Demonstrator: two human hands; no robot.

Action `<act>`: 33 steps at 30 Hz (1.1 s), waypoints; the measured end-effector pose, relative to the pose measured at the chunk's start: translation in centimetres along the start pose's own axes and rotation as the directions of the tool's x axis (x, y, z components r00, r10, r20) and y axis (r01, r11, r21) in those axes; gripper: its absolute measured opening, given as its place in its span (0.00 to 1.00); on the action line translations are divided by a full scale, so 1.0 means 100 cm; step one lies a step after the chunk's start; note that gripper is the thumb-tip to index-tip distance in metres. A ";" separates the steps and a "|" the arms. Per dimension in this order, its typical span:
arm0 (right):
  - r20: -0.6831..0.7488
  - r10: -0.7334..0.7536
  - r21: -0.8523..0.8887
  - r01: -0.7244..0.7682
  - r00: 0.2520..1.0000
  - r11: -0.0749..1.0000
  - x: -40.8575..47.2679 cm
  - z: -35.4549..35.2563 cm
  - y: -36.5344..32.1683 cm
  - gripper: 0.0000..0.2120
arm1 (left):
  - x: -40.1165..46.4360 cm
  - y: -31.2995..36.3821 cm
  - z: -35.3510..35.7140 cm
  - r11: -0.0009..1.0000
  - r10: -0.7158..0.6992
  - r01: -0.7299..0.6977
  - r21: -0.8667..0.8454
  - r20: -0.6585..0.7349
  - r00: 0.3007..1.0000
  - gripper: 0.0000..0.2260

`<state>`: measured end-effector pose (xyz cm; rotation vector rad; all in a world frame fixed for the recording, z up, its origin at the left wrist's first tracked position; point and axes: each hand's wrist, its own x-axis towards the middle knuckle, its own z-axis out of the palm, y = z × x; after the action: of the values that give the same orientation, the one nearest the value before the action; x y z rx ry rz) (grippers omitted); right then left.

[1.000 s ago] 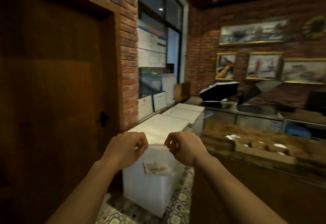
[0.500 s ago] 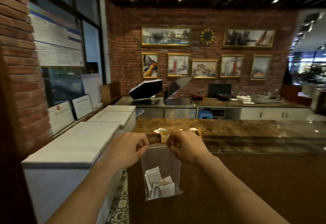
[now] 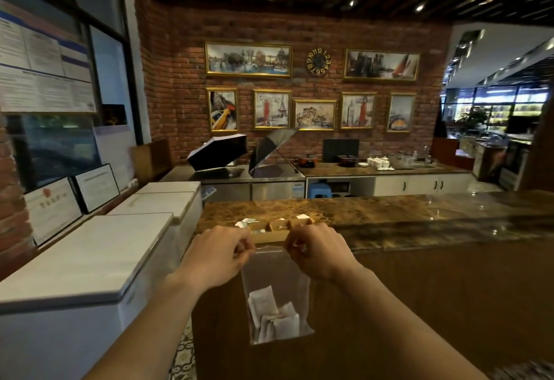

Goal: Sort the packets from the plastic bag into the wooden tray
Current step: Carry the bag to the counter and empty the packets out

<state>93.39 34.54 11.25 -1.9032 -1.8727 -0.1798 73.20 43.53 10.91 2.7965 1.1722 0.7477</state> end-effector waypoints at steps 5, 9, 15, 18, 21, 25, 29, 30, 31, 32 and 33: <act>0.001 0.001 0.010 -0.001 1.000 1.000 0.000 0.004 0.013 0.09 | 0.010 0.003 0.015 1.000 -0.005 0.005 -0.022 0.004 1.000 0.04; 0.003 -0.003 0.019 0.003 1.000 1.000 0.002 0.006 0.032 0.09 | 0.024 0.007 0.027 1.000 0.006 -0.006 -0.025 0.025 1.000 0.04; -0.020 0.016 0.038 -0.015 1.000 0.999 0.014 0.006 0.073 0.07 | 0.052 0.025 0.047 1.000 0.022 -0.022 -0.016 0.036 0.999 0.03; -0.027 0.013 0.029 -0.012 1.000 1.000 0.023 0.008 0.092 0.07 | 0.067 0.034 0.055 0.999 0.041 -0.040 -0.012 0.023 0.999 0.04; -0.016 0.019 0.045 -0.019 1.000 0.999 0.035 0.012 0.107 0.07 | 0.081 0.036 0.063 0.999 0.023 -0.022 -0.027 0.028 0.999 0.04; 0.001 0.009 0.048 -0.009 1.000 0.999 0.054 0.020 0.123 0.08 | 0.105 0.029 0.079 0.992 0.004 0.005 -0.129 0.073 0.997 0.04; 0.017 0.043 0.039 -0.043 0.999 0.998 0.081 0.032 0.139 0.09 | 0.134 0.012 0.099 0.990 -0.025 0.038 -0.135 0.091 0.996 0.03; 0.026 0.049 0.045 -0.050 0.998 0.998 0.091 0.036 0.144 0.10 | 0.145 0.006 0.105 0.990 -0.024 0.036 -0.138 0.088 0.996 0.02; 0.035 0.045 0.049 -0.046 0.998 0.998 0.100 0.041 0.149 0.10 | 0.153 0.001 0.111 0.991 -0.017 0.027 -0.132 0.076 0.997 0.02; 0.046 0.042 0.051 -0.044 0.998 0.998 0.111 0.047 0.154 0.10 | 0.164 -0.006 0.116 0.993 -0.011 0.018 -0.114 0.057 0.998 0.02; 0.053 0.042 0.050 -0.045 0.998 0.998 0.124 0.053 0.159 0.09 | 0.175 -0.013 0.122 0.996 -0.012 0.015 -0.088 0.044 0.999 0.03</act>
<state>108.50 48.52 7.90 -1.9295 -1.8490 -0.0690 88.26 58.28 7.24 2.7157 1.1210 0.7163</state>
